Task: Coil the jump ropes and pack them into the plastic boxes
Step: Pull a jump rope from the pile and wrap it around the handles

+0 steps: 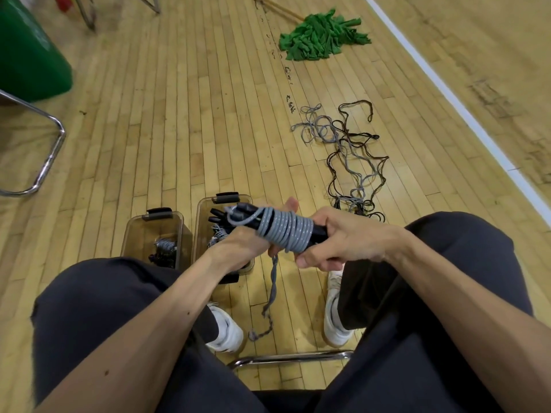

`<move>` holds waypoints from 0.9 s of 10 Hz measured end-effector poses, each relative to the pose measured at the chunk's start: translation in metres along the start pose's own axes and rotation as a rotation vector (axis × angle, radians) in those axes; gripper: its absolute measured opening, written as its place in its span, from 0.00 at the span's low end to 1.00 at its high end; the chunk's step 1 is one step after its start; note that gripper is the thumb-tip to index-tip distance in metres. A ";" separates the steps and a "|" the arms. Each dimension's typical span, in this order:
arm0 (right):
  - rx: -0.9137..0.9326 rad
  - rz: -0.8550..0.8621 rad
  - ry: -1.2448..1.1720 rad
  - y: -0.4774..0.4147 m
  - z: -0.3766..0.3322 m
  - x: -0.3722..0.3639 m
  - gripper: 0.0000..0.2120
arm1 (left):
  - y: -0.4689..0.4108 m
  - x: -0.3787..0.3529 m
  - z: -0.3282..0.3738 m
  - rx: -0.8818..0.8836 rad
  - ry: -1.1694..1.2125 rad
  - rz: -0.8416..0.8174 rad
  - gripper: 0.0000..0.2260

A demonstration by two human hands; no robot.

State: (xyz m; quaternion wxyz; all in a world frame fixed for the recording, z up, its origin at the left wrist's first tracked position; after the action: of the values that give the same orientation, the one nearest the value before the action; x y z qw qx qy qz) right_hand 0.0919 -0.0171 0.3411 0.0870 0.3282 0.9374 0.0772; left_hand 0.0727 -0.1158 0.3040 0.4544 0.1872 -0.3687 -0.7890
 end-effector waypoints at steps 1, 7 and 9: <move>-0.002 0.079 -0.006 0.001 -0.002 0.010 0.01 | 0.005 -0.011 0.031 -0.239 0.030 0.044 0.13; -0.105 0.554 0.153 0.008 0.009 0.072 0.07 | 0.000 -0.028 0.012 -0.127 -0.058 -0.144 0.13; -0.201 0.573 0.224 0.008 0.026 0.078 0.07 | -0.001 -0.021 0.012 -0.155 -0.268 -0.041 0.14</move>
State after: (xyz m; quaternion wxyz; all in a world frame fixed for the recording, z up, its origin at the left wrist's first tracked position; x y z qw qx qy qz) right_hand 0.0423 0.0409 0.3088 -0.0101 0.5579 0.7984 0.2265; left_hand 0.0752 -0.0930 0.3099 0.3981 0.0522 -0.3599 -0.8422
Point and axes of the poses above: each hand's wrist, its own y-axis away from the middle knuckle, its own x-axis out of the back of the hand, z = x × y, the point moved 10 cm from there along -y, towards the middle knuckle, and after that the axes turned 9 degrees about x, right-handed, at the moved point
